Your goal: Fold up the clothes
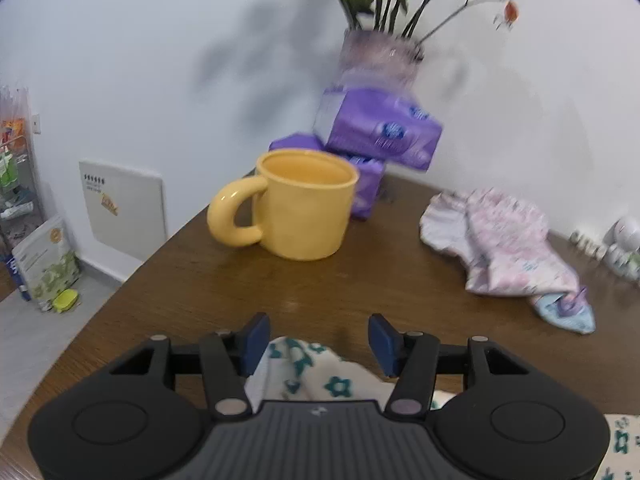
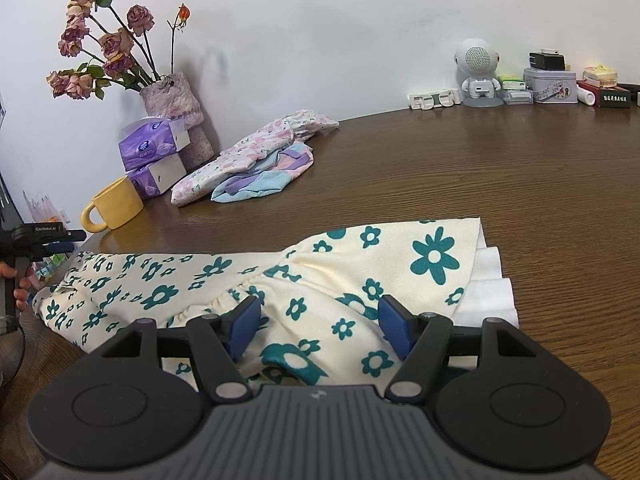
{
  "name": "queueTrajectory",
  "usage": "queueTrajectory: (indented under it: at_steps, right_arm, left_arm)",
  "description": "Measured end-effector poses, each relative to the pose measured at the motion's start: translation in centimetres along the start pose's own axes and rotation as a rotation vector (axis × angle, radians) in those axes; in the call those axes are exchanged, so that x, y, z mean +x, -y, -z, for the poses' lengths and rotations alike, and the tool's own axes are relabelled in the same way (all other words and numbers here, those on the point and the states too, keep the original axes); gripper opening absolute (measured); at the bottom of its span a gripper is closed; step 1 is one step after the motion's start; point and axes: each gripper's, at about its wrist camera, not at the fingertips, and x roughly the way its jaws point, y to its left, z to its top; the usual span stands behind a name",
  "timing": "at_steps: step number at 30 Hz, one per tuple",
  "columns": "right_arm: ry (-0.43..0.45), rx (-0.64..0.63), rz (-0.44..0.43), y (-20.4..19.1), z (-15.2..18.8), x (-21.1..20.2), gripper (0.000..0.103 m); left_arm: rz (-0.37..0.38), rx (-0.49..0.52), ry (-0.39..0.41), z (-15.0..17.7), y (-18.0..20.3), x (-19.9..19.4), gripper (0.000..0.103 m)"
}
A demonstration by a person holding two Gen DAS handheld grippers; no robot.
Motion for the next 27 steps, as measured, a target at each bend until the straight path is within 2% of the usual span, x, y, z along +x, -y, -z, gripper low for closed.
queueTrajectory:
  at_steps: [2, 6, 10, 13, 16, 20, 25, 27]
  right_arm:
    - [0.000, 0.000, 0.000, 0.0, 0.0, 0.0, 0.066]
    - [0.001, -0.001, 0.002, 0.0, 0.0, 0.0, 0.066]
    - [0.032, -0.023, 0.036, -0.5, -0.6, -0.7, 0.066]
    - [0.117, -0.015, 0.075, 0.0, -2.3, -2.4, 0.066]
    - [0.114, 0.016, 0.170, 2.0, -3.9, -2.5, 0.066]
    - [0.043, 0.105, 0.215, 5.1, -5.3, -0.9, 0.066]
    - [-0.041, 0.228, 0.165, 7.2, -5.4, 1.6, 0.066]
    - [-0.049, 0.275, 0.147, 7.6, -5.1, 1.9, 0.060]
  left_arm:
    - [-0.030, 0.015, -0.038, -0.4, -0.1, 0.9, 0.053]
    - [-0.010, -0.003, -0.113, -0.1, -0.7, 2.7, 0.045]
    - [-0.011, -0.012, -0.104, 0.2, -0.8, 2.7, 0.045]
    - [-0.017, 0.000, -0.103, 0.3, -0.5, 2.7, 0.047]
    - [-0.028, 0.019, -0.100, 0.4, -0.2, 2.6, 0.047]
    - [-0.047, 0.049, -0.097, 0.5, 0.3, 2.7, 0.047]
    - [-0.084, 0.108, -0.087, 1.1, 1.6, 2.8, 0.046]
    - [-0.084, 0.119, -0.086, 1.3, 1.8, 2.7, 0.045]
